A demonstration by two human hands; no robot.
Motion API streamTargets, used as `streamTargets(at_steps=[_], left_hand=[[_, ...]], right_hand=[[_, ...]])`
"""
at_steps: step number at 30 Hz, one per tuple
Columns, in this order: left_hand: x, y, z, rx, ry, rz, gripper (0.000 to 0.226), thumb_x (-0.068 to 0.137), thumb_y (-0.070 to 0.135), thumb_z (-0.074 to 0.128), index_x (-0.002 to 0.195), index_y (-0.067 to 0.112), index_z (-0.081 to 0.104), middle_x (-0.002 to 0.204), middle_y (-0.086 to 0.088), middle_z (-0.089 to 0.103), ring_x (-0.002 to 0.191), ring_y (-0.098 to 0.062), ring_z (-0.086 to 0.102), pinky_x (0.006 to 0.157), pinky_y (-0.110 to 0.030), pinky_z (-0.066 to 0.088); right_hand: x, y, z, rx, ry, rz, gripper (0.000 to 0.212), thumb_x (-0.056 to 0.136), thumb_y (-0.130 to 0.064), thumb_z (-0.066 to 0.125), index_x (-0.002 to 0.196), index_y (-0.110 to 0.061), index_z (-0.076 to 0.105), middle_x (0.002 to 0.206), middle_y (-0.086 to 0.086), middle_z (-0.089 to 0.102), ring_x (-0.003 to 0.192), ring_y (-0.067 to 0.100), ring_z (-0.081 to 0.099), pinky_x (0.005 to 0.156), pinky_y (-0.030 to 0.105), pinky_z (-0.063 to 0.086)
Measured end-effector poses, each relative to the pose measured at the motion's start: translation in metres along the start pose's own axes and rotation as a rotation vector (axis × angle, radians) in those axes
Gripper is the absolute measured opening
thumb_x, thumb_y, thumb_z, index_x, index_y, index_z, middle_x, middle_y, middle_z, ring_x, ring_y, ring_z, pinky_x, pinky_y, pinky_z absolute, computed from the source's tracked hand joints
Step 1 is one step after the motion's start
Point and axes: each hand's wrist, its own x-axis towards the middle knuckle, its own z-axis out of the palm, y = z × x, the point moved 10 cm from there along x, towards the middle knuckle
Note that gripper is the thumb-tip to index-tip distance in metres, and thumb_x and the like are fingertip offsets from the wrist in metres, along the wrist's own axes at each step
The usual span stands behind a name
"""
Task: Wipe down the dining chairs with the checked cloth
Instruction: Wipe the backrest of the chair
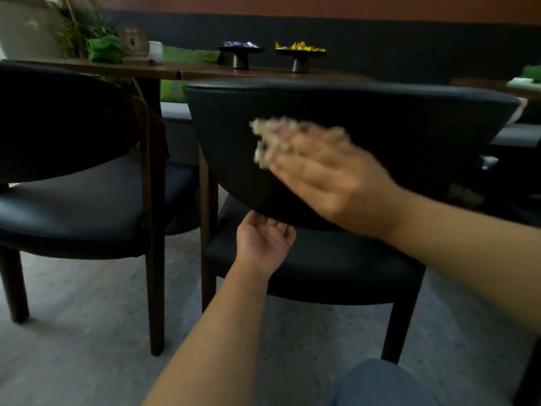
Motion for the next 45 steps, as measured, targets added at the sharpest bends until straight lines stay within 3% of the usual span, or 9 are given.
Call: streamTargets(at_steps=[5, 14, 19, 22, 24, 28, 33, 38, 45], left_hand=[[-0.004, 0.002, 0.004, 0.113, -0.006, -0.074, 0.053, 0.1, 0.032, 0.023, 0.133, 0.004, 0.054, 0.131, -0.019, 0.06, 0.121, -0.031, 0.058, 0.103, -0.039, 0.045], [0.001, 0.006, -0.006, 0.076, 0.188, 0.045, 0.038, 0.101, 0.026, 0.03, 0.123, 0.02, 0.061, 0.088, -0.005, 0.073, 0.093, -0.018, 0.065, 0.081, -0.032, 0.045], [-0.009, 0.011, 0.002, 0.217, 0.216, 0.116, 0.043, 0.101, 0.027, 0.031, 0.127, 0.009, 0.06, 0.118, -0.013, 0.068, 0.108, -0.026, 0.066, 0.096, -0.035, 0.05], [-0.029, 0.029, -0.003, 0.58, 0.434, 0.251, 0.034, 0.101, 0.018, 0.036, 0.126, 0.008, 0.057, 0.114, -0.013, 0.066, 0.099, -0.028, 0.064, 0.082, -0.034, 0.048], [-0.046, 0.065, 0.007, 0.937, 0.559, 0.509, 0.048, 0.097, 0.008, 0.042, 0.144, 0.007, 0.036, 0.139, -0.013, 0.049, 0.123, -0.03, 0.051, 0.097, -0.034, 0.042], [-0.085, 0.107, 0.077, 1.466, 0.409, 1.029, 0.102, 0.077, -0.01, 0.057, 0.154, 0.007, -0.008, 0.159, -0.014, -0.011, 0.148, -0.027, -0.001, 0.114, -0.02, 0.004], [-0.12, 0.111, 0.172, 2.042, -0.02, 1.567, 0.113, 0.065, 0.011, 0.074, 0.148, -0.009, 0.0, 0.152, -0.036, -0.004, 0.144, -0.047, -0.009, 0.12, -0.047, -0.005], [-0.122, 0.11, 0.196, 2.149, -0.167, 1.716, 0.097, 0.066, 0.031, 0.063, 0.144, 0.004, 0.012, 0.147, -0.019, 0.017, 0.141, -0.051, 0.013, 0.118, -0.057, 0.007], [-0.124, 0.11, 0.195, 2.225, -0.02, 1.633, 0.098, 0.066, 0.028, 0.063, 0.145, 0.004, 0.011, 0.144, -0.023, 0.021, 0.14, -0.05, 0.017, 0.117, -0.057, 0.008]], right_hand=[[-0.059, -0.062, 0.069, 0.089, -0.392, -0.188, 0.026, 0.089, -0.001, 0.062, 0.114, 0.005, 0.064, 0.124, 0.015, 0.063, 0.122, 0.028, 0.055, 0.106, 0.04, 0.043], [-0.029, 0.007, -0.01, -0.003, 0.027, 0.08, 0.025, 0.093, 0.001, 0.059, 0.116, 0.002, 0.065, 0.127, 0.018, 0.059, 0.124, 0.034, 0.052, 0.108, 0.045, 0.038], [-0.055, -0.038, 0.033, 0.113, -0.217, -0.031, 0.029, 0.095, 0.0, 0.055, 0.123, 0.004, 0.059, 0.132, 0.016, 0.057, 0.129, 0.031, 0.048, 0.109, 0.042, 0.038], [-0.035, 0.006, -0.011, 0.071, -0.01, 0.163, 0.027, 0.096, -0.001, 0.054, 0.122, 0.003, 0.06, 0.133, 0.018, 0.055, 0.13, 0.035, 0.045, 0.112, 0.046, 0.033], [-0.028, 0.028, -0.031, 0.011, 0.14, 0.307, 0.027, 0.095, -0.001, 0.057, 0.122, 0.002, 0.06, 0.132, 0.018, 0.053, 0.129, 0.036, 0.045, 0.111, 0.047, 0.034], [-0.047, -0.022, 0.023, 0.101, -0.035, 0.173, 0.039, 0.093, -0.004, 0.059, 0.13, 0.003, 0.051, 0.138, 0.015, 0.05, 0.133, 0.026, 0.043, 0.113, 0.039, 0.032], [-0.04, 0.016, -0.023, 0.012, 0.095, 0.26, 0.034, 0.094, -0.002, 0.058, 0.127, 0.004, 0.056, 0.136, 0.018, 0.051, 0.132, 0.031, 0.044, 0.112, 0.043, 0.032], [-0.04, 0.063, -0.062, -0.143, 0.458, 0.525, 0.021, 0.093, 0.003, 0.056, 0.112, 0.009, 0.063, 0.119, 0.021, 0.058, 0.115, 0.042, 0.055, 0.101, 0.053, 0.043], [-0.032, 0.045, -0.051, -0.151, 0.298, 0.392, 0.027, 0.092, 0.001, 0.06, 0.119, 0.004, 0.06, 0.125, 0.019, 0.057, 0.122, 0.038, 0.052, 0.106, 0.048, 0.04]])
